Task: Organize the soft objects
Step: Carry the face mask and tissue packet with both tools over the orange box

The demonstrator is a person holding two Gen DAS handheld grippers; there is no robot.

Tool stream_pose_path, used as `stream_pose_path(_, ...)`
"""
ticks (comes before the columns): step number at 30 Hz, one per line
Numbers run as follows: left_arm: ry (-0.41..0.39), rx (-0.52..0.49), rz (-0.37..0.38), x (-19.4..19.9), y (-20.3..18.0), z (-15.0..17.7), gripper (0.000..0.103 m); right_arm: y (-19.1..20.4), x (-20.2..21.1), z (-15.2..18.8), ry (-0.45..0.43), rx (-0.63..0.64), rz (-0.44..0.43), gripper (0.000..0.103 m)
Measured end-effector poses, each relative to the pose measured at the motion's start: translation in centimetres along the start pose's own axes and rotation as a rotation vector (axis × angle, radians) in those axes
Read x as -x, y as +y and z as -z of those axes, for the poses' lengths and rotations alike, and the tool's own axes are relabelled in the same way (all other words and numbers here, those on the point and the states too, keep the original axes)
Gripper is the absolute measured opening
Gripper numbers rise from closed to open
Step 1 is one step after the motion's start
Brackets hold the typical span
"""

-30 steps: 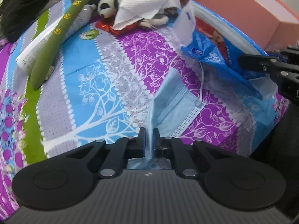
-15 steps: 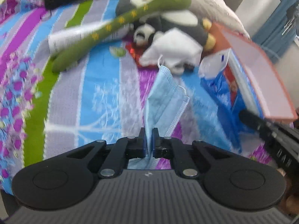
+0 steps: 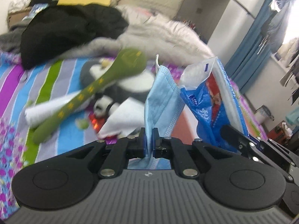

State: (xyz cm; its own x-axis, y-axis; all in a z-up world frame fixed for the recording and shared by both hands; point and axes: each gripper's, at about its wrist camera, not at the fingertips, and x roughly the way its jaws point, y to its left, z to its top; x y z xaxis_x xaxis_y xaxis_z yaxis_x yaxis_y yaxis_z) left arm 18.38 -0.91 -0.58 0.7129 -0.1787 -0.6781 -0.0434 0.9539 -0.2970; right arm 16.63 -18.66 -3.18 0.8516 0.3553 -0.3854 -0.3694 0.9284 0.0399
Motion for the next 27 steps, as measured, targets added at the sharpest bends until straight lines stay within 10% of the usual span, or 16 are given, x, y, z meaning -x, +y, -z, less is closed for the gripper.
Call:
stream_pose_path(13,-0.024,-0.113,0.091,-3.7,-9.6,-5.1,0.007,-8.6,0.5,-4.5,-0.035,-0.052,0.172,0.01)
stream_pose_path(27,0.23,-0.175,0.082,-15.8,-16.1,-3.6,0.007,-16.5,-2.8,0.6,0.197,-0.217,0.3,0.01)
